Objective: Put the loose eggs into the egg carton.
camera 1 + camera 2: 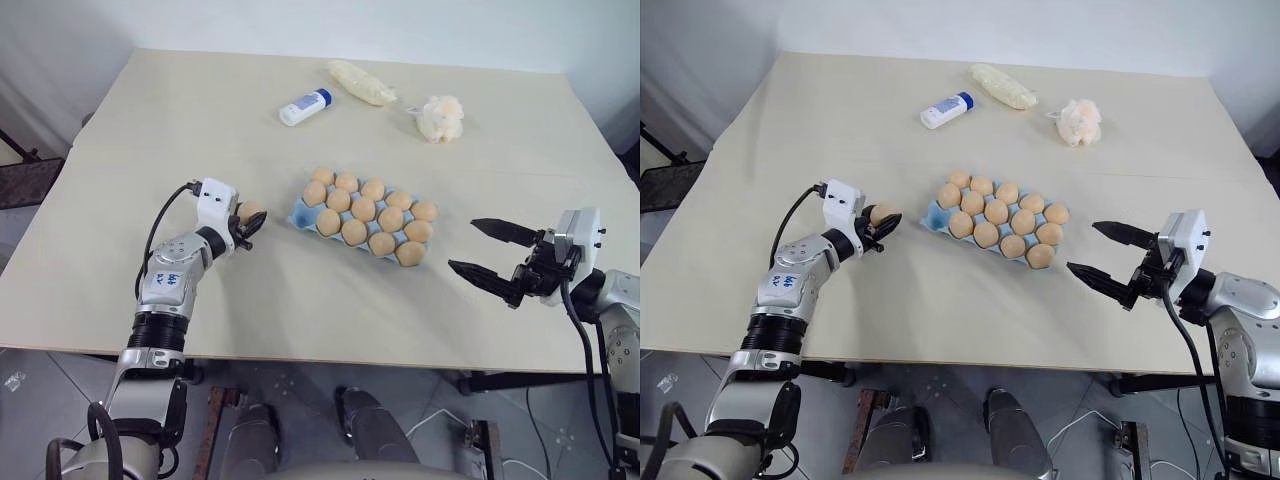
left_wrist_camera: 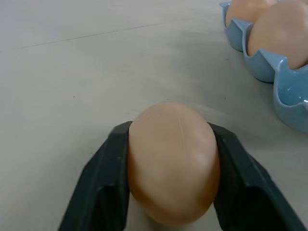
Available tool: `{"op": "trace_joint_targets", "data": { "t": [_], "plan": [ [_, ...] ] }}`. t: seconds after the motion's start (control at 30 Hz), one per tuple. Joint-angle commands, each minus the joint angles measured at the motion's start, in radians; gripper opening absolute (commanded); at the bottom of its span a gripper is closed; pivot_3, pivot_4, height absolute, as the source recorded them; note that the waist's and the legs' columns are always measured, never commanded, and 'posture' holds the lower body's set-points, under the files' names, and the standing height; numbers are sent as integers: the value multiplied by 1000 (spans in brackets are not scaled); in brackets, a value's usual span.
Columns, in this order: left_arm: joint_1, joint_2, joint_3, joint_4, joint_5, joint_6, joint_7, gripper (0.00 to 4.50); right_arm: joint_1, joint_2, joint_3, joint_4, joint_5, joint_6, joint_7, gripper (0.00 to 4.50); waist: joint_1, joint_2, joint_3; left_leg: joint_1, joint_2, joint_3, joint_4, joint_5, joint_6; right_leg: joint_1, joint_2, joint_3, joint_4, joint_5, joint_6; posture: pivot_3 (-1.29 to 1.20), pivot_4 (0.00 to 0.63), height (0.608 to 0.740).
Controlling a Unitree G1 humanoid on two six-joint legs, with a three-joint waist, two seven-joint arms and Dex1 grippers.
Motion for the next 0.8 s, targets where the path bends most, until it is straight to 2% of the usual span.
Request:
{"op": "trace_joint_targets", "data": {
  "t": [0.03,0.27,0.47,0.6,0.8],
  "plan": [
    [-48,15,19,-10,-7,-77,-35,1674,10,-3,-43,-27,29,-32,17,4500,0,0,0,0,0,0,0,0,0,0,0,0,0,0,0,0,150,740],
    [-189,0,62,77,-94,-187,-178,1655,44,36,-24,-33,32,-96,43,4500,2,0,0,-1,0,2,1,0,0,0,1,-2,0,0,0,0,150,740],
    [-349,-11,47,239,-129,-173,-362,1655,58,84,-11,-54,24,-127,18,4500,0,0,0,-3,0,5,1,0,0,-1,1,-3,0,0,0,0,150,740],
    [-398,-19,-21,336,-79,-193,-488,1655,70,104,-7,-70,12,-135,-16,4500,0,0,0,-3,0,5,1,0,0,-1,1,-3,0,0,0,0,150,740],
    [-425,-19,-73,437,-28,-214,-559,1655,124,116,-27,-114,10,-141,-55,4500,-2,0,0,-5,0,5,1,0,0,-3,1,-2,0,0,0,0,150,740]
  ]
}}
